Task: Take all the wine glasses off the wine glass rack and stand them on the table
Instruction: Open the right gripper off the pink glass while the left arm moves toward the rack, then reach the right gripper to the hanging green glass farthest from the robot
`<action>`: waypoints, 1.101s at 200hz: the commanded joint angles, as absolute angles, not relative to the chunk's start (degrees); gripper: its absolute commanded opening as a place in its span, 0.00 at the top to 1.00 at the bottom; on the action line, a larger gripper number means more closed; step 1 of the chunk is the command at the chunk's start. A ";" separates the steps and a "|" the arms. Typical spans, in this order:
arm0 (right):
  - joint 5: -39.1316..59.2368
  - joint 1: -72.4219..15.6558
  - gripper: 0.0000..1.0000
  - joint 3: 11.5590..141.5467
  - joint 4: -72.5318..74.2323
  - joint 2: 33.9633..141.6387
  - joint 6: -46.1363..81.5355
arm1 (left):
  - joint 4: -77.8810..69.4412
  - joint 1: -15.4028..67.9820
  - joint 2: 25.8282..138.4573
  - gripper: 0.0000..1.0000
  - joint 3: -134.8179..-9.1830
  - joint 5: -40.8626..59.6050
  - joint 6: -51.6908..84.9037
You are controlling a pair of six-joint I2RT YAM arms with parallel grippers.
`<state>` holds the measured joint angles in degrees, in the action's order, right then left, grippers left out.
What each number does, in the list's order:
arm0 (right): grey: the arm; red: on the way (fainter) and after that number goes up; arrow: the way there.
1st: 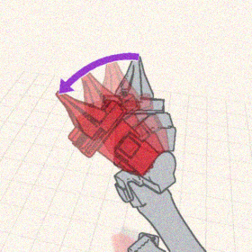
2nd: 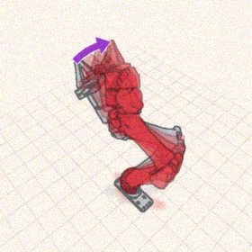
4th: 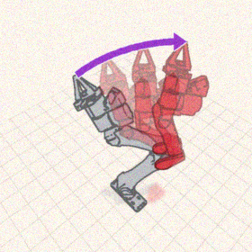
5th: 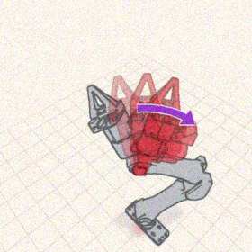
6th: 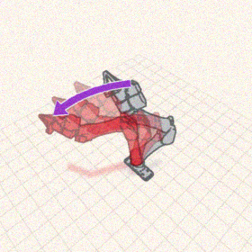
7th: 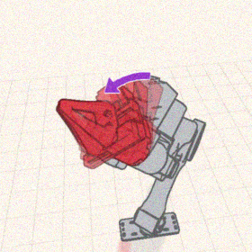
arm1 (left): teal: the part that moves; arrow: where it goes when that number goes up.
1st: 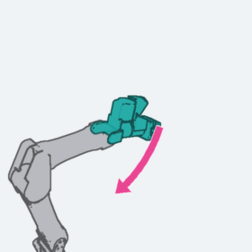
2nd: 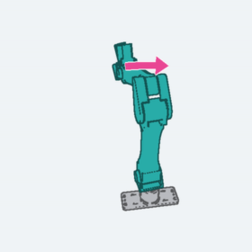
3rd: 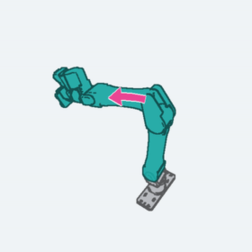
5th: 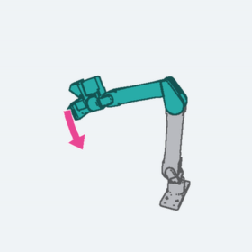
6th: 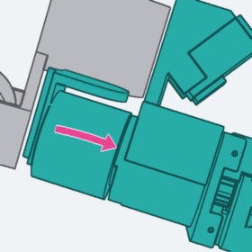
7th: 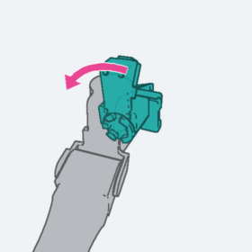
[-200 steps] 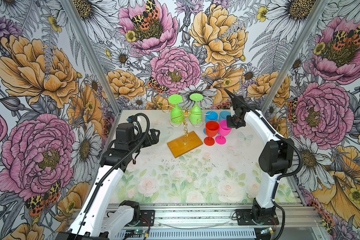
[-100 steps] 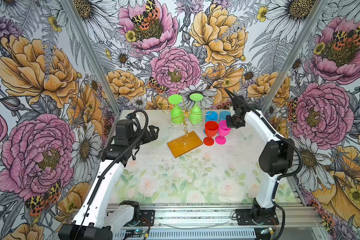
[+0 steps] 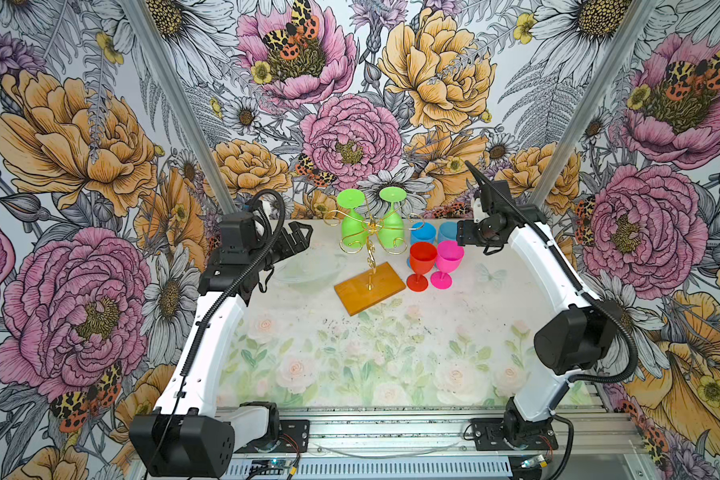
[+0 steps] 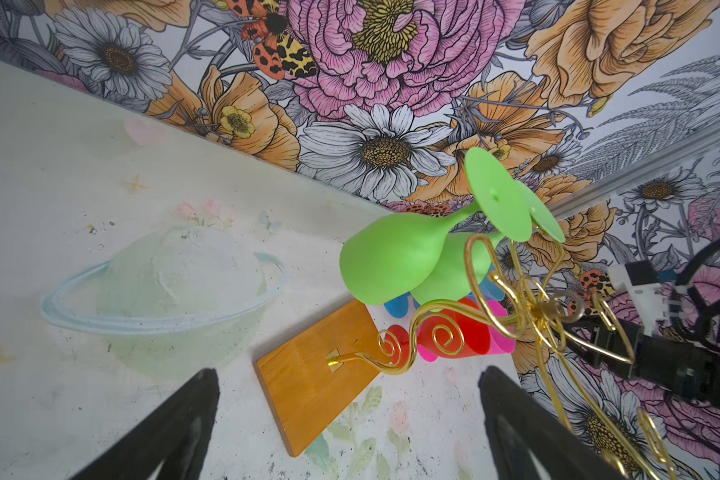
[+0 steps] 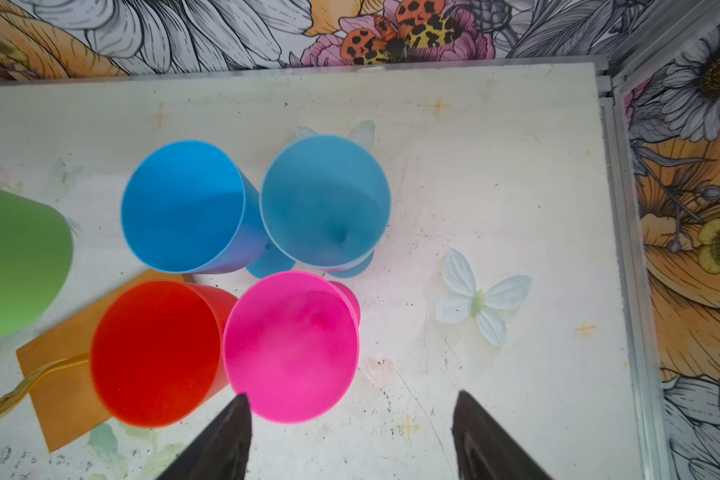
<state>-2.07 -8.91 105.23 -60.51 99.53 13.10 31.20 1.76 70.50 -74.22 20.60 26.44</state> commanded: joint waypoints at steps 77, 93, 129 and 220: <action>22.75 -7.28 0.21 92.45 -47.75 82.50 16.41 | 21.08 0.08 78.58 0.05 -81.21 30.08 34.66; 28.21 -6.65 0.30 92.08 -43.33 83.28 18.77 | 21.05 0.04 79.10 0.06 -81.76 30.61 35.14; 42.54 -5.35 0.40 95.78 -29.32 90.53 30.12 | 19.65 0.01 76.48 0.05 -78.27 29.80 34.99; 53.55 -8.05 0.39 117.03 -18.03 112.99 45.31 | 22.16 -0.82 63.13 0.06 -64.52 33.19 27.83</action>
